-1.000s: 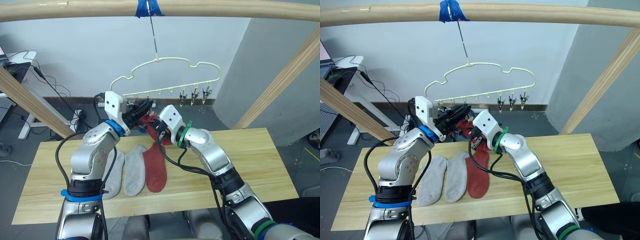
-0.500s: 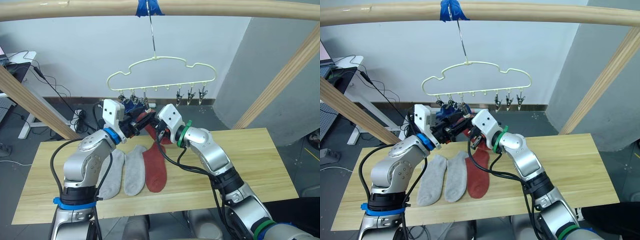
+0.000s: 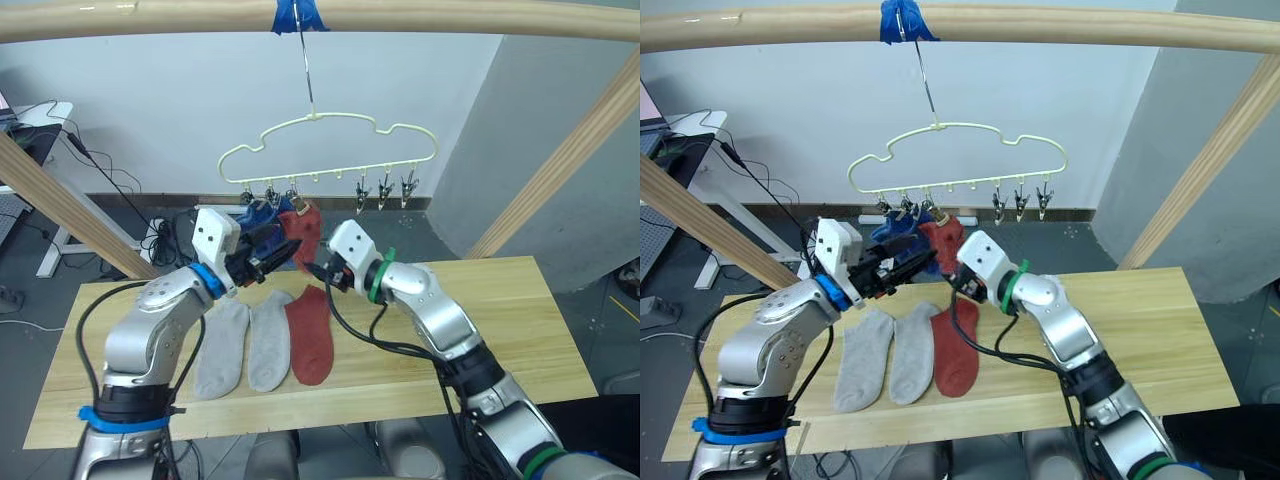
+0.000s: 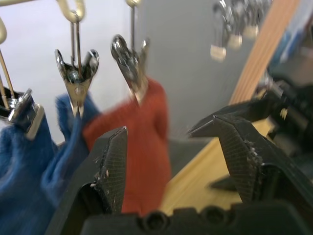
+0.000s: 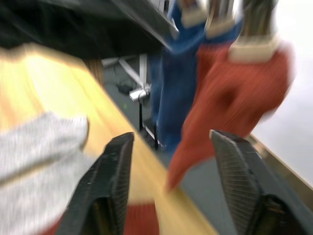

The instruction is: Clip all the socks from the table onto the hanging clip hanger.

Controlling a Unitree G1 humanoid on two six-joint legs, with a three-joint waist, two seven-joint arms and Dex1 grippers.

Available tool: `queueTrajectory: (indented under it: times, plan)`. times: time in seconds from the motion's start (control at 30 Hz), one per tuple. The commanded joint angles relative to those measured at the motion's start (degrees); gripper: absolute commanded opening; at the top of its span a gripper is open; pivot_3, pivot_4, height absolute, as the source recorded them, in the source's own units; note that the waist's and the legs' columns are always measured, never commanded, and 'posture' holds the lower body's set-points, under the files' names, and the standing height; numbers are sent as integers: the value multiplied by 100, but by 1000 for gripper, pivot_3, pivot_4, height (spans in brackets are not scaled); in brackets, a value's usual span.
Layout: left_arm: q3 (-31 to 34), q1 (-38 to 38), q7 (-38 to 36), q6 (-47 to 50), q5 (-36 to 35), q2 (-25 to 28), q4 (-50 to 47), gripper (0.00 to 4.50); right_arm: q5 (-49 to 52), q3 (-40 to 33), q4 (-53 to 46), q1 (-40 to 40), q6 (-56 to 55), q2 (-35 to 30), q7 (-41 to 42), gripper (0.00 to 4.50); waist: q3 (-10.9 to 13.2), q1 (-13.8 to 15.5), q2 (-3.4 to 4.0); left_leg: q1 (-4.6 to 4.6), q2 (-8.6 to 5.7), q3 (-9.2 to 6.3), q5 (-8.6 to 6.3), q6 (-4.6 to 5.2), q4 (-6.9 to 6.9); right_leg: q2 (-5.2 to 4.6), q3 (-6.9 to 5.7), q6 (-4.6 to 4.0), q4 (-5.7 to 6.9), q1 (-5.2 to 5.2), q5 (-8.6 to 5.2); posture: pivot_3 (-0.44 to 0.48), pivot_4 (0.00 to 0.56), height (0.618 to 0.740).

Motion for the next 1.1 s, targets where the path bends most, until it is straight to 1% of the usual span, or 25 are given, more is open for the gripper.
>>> queueTrajectory:
  times: [0.03, 0.1, 0.17, 0.33, 0.47, 0.57, 0.87, 1.1]
  plan:
    - [-139, 178, -570, -722, 355, 339, -211, 3109, 39, -109, -1007, 333, 292, -320, 112, 2560, 0, 12, 0, 0, 0, 1, 0, 0, 0, -1, 1, 0, -2, 0, 0, -156, 225, 730]
    - [-112, 224, -699, -817, 323, 421, -275, 3109, 89, -356, -1522, 544, 402, -482, -6, 2560, 1, 22, 1, -1, -1, 3, 0, 0, 1, -1, 2, 1, -3, 0, -1, -154, 227, 730]
    - [-59, 218, -772, -804, 215, 438, -361, 3109, 123, -608, -1845, 600, 488, -509, -174, 2560, 1, 28, 0, -1, 0, 2, 0, 0, 2, 0, 1, 5, -2, -1, -3, -154, 227, 730]
    - [-10, 172, -966, -512, -197, 486, -742, 3109, 267, -1079, -2209, 323, 750, -367, -500, 2560, 1, 20, 0, 1, 1, 6, 0, 0, 6, 1, 7, 27, -1, 0, -16, -177, 225, 730]
    - [-101, 53, -941, -416, -182, 507, -884, 3109, 233, -1280, -2078, 19, 893, 8, -1001, 2560, 1, -6, 0, 2, 2, 5, 1, 1, 5, 4, 7, 23, 1, -1, -14, -177, 219, 730]
    - [-146, -56, -871, -362, -157, 450, -895, 3109, 352, -1406, -1951, -111, 1136, 231, -1175, 2560, 1, -4, 0, 0, 2, 5, 1, 1, 5, 3, 6, 2, 1, -1, -2, -173, 214, 730]
    - [-238, -86, -802, -376, -75, 383, -908, 3109, 515, -1511, -1527, -504, 1507, 464, -1481, 2560, 1, -10, 0, -1, 1, 5, 0, 1, 2, 1, 5, -1, 1, -3, 0, -168, 203, 730]
    - [-250, -64, -829, -460, -4, 366, -799, 3109, 598, -1468, -1231, -742, 1388, 527, -1563, 2560, 0, -14, 0, -2, 1, 5, 0, 1, 3, 1, 5, -1, 3, -3, 0, -170, 199, 730]
